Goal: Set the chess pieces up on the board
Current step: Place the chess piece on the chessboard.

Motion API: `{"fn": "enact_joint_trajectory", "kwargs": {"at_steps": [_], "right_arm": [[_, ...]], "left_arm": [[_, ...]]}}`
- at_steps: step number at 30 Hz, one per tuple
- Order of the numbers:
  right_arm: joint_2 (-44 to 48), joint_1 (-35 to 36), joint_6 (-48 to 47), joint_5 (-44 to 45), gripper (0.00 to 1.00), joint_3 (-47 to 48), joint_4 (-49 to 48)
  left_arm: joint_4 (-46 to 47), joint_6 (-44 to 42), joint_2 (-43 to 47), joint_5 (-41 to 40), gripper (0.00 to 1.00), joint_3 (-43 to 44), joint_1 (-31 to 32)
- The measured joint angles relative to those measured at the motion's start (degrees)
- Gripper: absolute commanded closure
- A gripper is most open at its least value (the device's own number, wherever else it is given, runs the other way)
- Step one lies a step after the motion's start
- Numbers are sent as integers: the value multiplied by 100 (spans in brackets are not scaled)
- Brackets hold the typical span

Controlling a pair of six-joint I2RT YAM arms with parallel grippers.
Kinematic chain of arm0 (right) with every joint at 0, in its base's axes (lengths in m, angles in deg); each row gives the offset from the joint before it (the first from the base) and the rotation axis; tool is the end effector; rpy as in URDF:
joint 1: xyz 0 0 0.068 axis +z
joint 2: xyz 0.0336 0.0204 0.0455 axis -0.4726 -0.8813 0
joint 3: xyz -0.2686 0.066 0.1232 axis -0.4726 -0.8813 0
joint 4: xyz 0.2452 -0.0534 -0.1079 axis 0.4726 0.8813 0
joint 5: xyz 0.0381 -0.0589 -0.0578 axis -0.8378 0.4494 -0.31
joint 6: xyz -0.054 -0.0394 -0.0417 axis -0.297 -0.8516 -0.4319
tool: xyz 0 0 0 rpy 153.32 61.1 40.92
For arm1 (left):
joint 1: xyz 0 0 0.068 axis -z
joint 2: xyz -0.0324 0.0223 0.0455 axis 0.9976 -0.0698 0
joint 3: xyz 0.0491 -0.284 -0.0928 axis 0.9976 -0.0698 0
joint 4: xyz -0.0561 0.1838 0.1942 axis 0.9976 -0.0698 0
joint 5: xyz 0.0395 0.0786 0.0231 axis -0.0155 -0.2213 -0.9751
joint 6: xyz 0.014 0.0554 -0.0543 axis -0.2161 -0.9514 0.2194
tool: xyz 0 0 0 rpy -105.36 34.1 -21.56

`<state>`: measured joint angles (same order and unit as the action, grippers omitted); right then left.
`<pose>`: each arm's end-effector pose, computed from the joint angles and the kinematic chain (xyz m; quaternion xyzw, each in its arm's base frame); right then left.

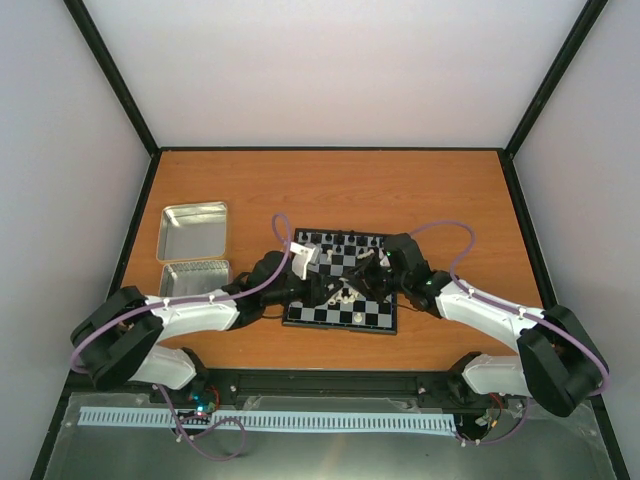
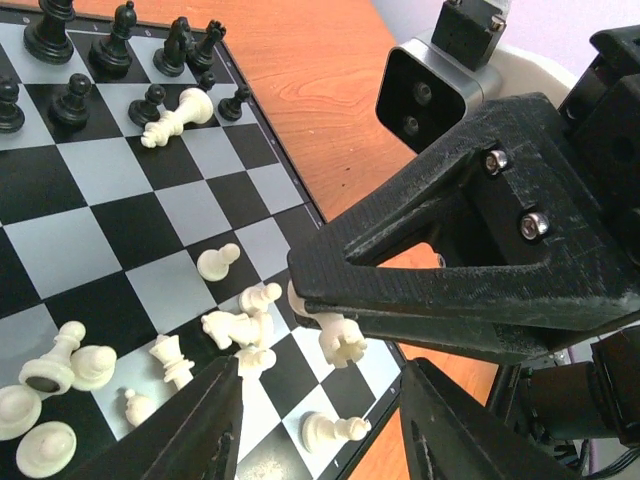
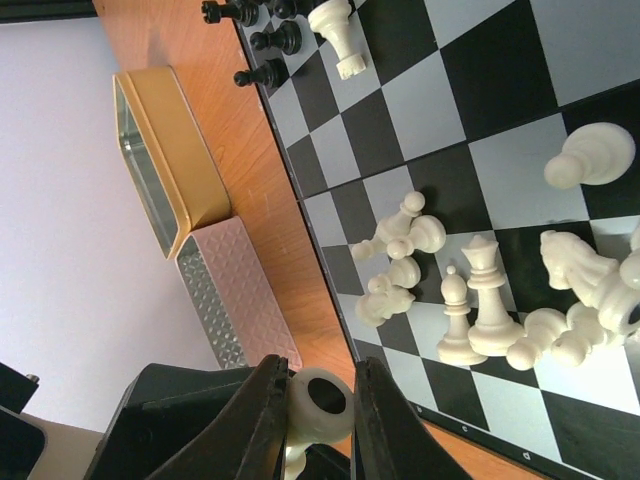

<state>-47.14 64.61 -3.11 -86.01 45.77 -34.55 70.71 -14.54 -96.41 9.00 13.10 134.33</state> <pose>0.2040 0.1833 0.1948 0.2532 0.8508 0.4554 0.0675 0.1827 -0.2362 0.1870 0.1534 0.8253 -0.4566 0.2949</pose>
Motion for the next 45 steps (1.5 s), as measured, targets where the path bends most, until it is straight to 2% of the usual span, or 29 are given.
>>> {"fn": "enact_joint_trajectory", "kwargs": {"at_steps": [3,7,15,24,27,37,42,45], "right_arm": [[2,0,59,-42,87,-4,-50],[2,0,96,-116,87,-24,-122],[0,-26,129,-153,87,-42,-127],[-87,-31,192,-175,87,-74,-157],[-181,-26,240,-229,87,-74,-267],[-313,-37,428,-400,87,-118,-369],[-313,-48,498,-461,87,-162,-442],[-313,-70,533,-470,87,-162,-503]], "left_arm": [[116,28,-63,-13,61,7,0],[181,44,-155,-26,75,96,0],[205,-4,-293,-63,85,295,0],[197,-24,-326,-48,77,306,0],[232,-42,-280,35,71,258,0],[315,-175,-267,157,72,127,-7],[319,-225,-267,175,63,114,-4],[284,-280,-269,175,62,103,0]]}}
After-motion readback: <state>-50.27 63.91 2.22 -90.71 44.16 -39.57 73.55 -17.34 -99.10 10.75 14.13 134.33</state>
